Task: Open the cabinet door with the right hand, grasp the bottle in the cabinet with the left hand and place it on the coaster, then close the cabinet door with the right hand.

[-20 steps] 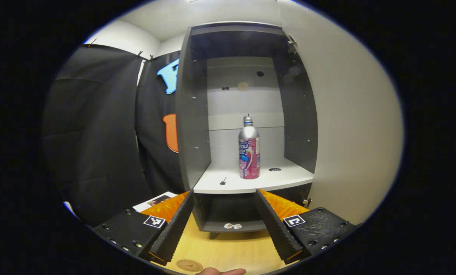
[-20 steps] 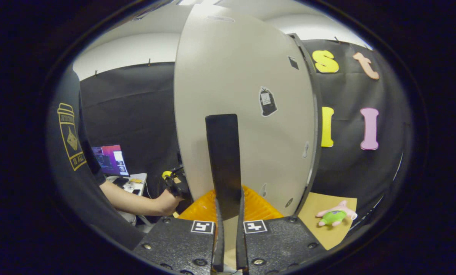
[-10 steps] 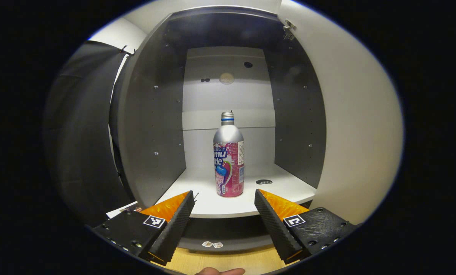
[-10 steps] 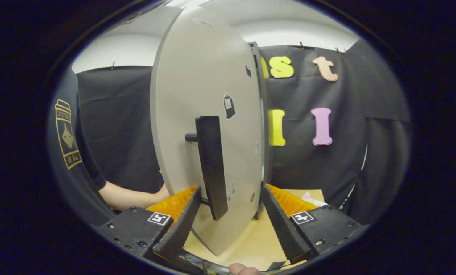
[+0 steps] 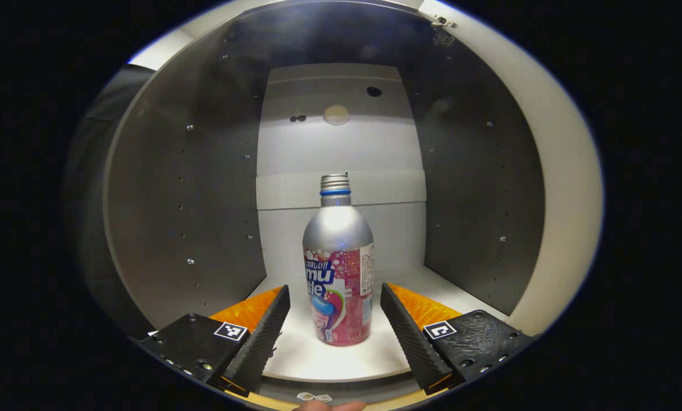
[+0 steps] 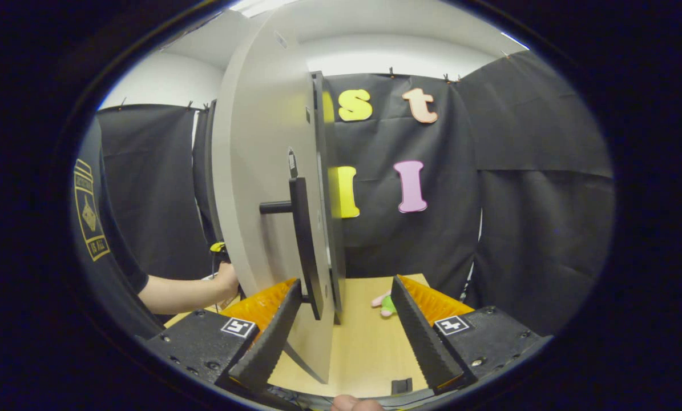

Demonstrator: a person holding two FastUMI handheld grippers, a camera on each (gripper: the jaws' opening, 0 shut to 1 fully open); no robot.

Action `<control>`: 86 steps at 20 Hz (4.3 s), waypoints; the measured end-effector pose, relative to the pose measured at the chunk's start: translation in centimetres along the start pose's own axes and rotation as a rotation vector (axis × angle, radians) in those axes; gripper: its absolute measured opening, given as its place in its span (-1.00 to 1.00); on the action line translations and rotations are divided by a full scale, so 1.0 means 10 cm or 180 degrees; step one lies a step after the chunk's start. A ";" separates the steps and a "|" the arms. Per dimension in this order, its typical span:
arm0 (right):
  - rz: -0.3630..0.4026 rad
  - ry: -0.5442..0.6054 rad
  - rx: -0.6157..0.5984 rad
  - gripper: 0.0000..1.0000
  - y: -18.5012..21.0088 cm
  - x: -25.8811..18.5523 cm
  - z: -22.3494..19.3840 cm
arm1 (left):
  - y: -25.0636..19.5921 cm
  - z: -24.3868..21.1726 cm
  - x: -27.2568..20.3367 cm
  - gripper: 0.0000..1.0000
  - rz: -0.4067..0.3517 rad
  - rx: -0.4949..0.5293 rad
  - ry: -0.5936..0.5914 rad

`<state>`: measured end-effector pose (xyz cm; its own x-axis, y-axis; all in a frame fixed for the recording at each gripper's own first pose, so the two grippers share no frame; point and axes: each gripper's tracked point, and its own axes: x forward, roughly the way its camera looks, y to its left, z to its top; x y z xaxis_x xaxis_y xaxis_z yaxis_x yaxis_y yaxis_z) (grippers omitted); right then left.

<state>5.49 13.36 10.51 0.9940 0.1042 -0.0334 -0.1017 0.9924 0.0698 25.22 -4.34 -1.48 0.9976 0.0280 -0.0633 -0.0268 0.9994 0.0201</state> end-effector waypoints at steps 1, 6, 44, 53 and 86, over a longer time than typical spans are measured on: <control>-0.0032 0.0001 -0.0034 0.90 0.00 0.02 0.01 | -0.02 -0.01 0.07 0.92 0.0005 -0.0014 0.0026; -0.0185 0.0010 0.0050 0.97 -0.04 0.02 0.00 | -0.09 -0.19 0.31 0.93 -0.0041 -0.0108 0.0248; 0.0371 0.0548 -0.0129 0.97 -0.02 0.26 0.02 | 1.77 -2.95 -2.55 0.45 0.0985 -0.0221 0.0671; 0.0177 0.0563 -0.0113 0.97 -0.05 0.23 0.03 | 1.70 -3.64 -2.57 0.45 0.1063 -0.0306 0.0955; 0.0926 0.0147 0.0143 0.90 0.07 0.38 0.02 | 1.26 -1.28 -3.71 0.94 0.0748 0.0504 0.0490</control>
<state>9.21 14.45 10.65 0.9203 0.3878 -0.0508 -0.3792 0.9166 0.1270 -12.93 7.42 -11.68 0.9436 0.2723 -0.1885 -0.2330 0.9503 0.2064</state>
